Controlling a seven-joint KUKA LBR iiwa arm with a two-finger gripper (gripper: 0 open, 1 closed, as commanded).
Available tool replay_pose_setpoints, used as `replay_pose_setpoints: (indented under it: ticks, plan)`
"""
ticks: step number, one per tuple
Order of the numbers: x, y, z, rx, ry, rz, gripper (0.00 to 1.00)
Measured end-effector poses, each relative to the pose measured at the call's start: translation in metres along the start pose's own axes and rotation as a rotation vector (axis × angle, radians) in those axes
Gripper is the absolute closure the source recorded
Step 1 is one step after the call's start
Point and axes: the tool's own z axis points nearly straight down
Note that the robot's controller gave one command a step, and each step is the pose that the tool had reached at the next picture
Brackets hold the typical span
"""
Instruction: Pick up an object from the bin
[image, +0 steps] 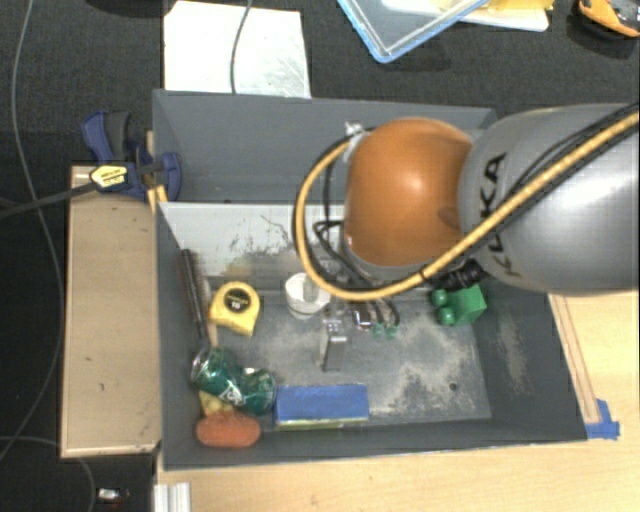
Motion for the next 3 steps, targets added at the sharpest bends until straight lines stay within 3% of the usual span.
replay_pose_setpoints:
  ticks: [1,2,3]
  plan:
    - [-0.002,-0.001,-0.005,-0.001,-0.008,0.005,0.0]
    - [0.005,0.026,0.047,-0.001,-0.01,-0.2,0.0]
    - [0.014,0.08,0.064,-0.003,-0.014,-0.27,0.0]
